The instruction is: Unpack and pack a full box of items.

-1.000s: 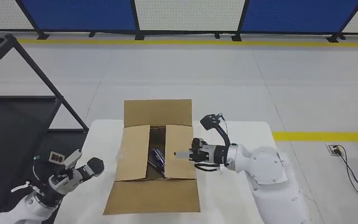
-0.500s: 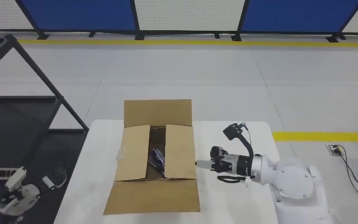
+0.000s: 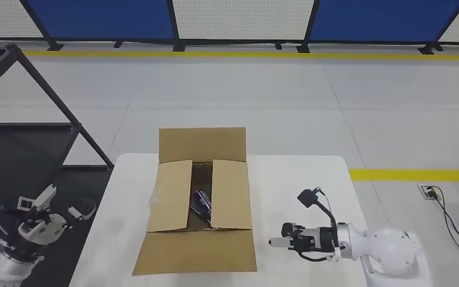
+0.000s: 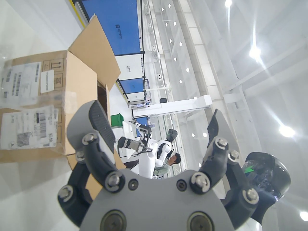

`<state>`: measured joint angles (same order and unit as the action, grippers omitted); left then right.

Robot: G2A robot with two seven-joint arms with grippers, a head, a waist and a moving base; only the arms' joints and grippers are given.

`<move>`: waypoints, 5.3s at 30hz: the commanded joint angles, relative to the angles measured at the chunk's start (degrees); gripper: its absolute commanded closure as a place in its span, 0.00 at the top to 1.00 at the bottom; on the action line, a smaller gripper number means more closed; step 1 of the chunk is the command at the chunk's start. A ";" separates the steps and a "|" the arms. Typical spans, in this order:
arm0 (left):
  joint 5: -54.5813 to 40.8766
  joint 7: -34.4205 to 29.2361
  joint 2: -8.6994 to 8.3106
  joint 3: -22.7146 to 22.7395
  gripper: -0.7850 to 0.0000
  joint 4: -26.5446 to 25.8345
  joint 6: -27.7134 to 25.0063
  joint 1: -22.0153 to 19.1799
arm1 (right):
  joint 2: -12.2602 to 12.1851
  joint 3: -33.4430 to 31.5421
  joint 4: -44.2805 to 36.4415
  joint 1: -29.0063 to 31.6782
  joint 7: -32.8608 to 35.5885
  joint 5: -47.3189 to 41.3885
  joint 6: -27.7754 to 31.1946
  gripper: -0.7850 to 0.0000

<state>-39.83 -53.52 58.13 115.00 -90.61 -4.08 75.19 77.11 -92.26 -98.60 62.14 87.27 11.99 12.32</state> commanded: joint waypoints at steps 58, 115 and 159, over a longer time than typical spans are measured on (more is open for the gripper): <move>31.04 8.05 2.93 -37.67 1.00 54.69 -11.09 -56.68 | -3.34 16.18 -1.30 4.54 -10.38 -15.46 -1.43 1.00; 32.12 5.81 7.22 -46.60 1.00 72.92 -36.12 -66.60 | -7.99 16.77 -7.01 5.27 -13.20 -30.18 2.22 1.00; 35.29 9.35 11.51 -51.15 1.00 76.59 -26.84 -70.02 | -10.68 15.35 -4.86 8.27 -10.48 -21.44 -7.14 1.00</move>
<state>-4.57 -44.15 69.64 63.86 -14.01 -30.90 5.18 66.44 -76.88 -103.47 70.41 76.81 -9.45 5.18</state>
